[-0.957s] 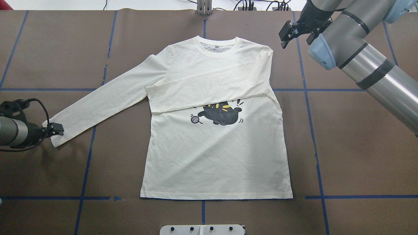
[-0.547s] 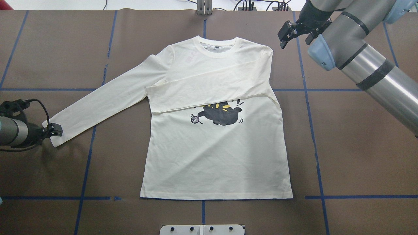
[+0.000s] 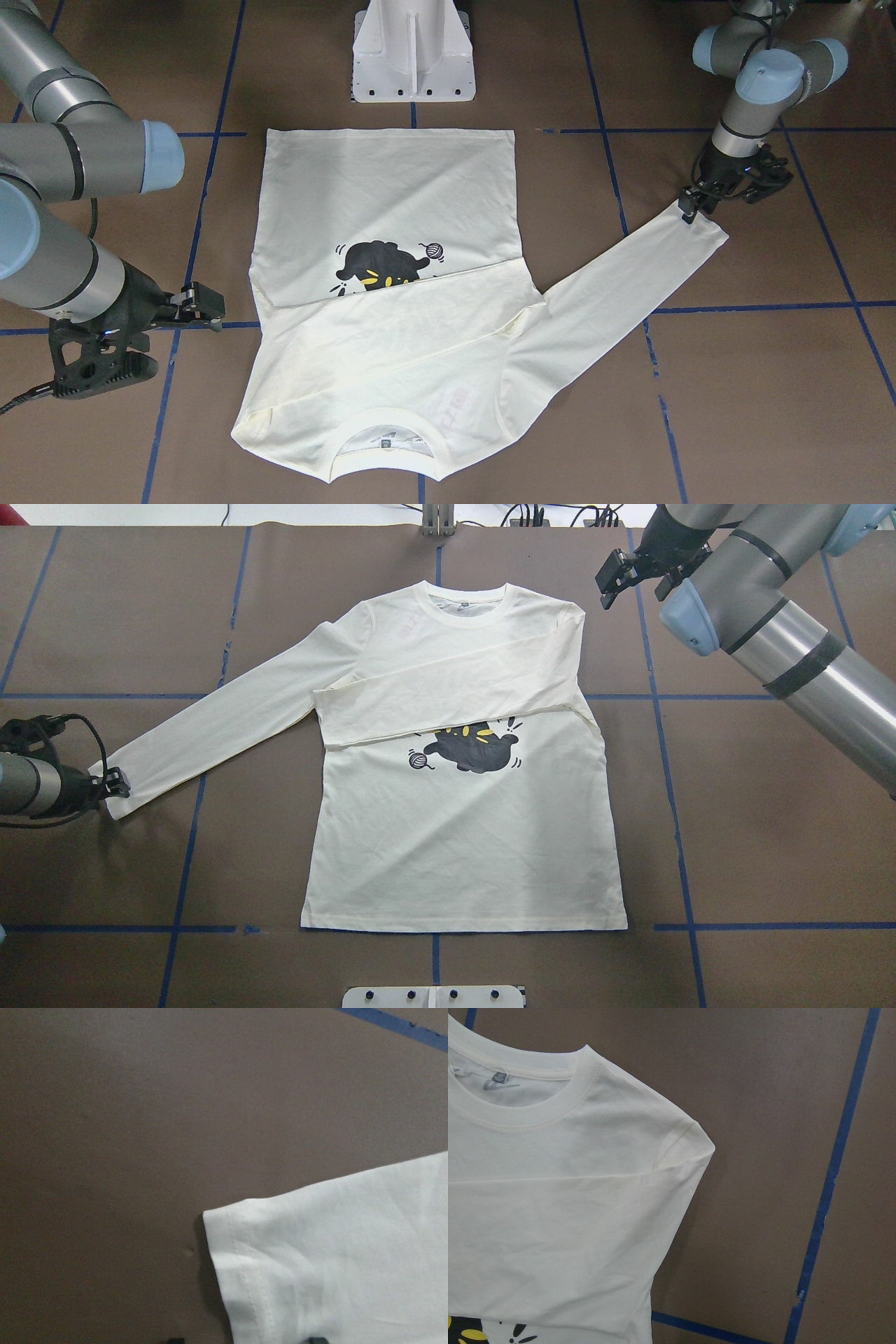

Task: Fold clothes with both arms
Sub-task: 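Grasp the other sleeve cuff with the left gripper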

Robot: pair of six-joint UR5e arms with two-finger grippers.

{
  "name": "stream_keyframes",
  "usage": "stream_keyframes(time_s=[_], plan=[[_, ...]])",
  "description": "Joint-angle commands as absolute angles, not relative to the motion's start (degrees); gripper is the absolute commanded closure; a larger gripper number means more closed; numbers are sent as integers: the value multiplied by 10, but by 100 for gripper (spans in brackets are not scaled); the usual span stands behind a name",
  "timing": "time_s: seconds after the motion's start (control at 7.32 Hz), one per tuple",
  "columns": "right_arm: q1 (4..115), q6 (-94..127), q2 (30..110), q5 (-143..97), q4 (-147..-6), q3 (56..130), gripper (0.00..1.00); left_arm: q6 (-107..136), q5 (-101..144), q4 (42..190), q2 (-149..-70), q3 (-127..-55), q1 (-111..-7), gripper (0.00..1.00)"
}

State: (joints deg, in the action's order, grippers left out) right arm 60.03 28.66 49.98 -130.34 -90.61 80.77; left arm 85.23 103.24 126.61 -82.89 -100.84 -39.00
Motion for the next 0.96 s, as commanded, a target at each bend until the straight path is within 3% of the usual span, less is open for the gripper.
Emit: stream_keyframes(time_s=[0.0,0.82], plan=[[600,287,501,-1303,-906,808,0,852,1034,1264,-832,-1012,-390,100],[607,286,539,-1304,-905,839,0,849,1042,1256,-836,-1064,-423,100]])
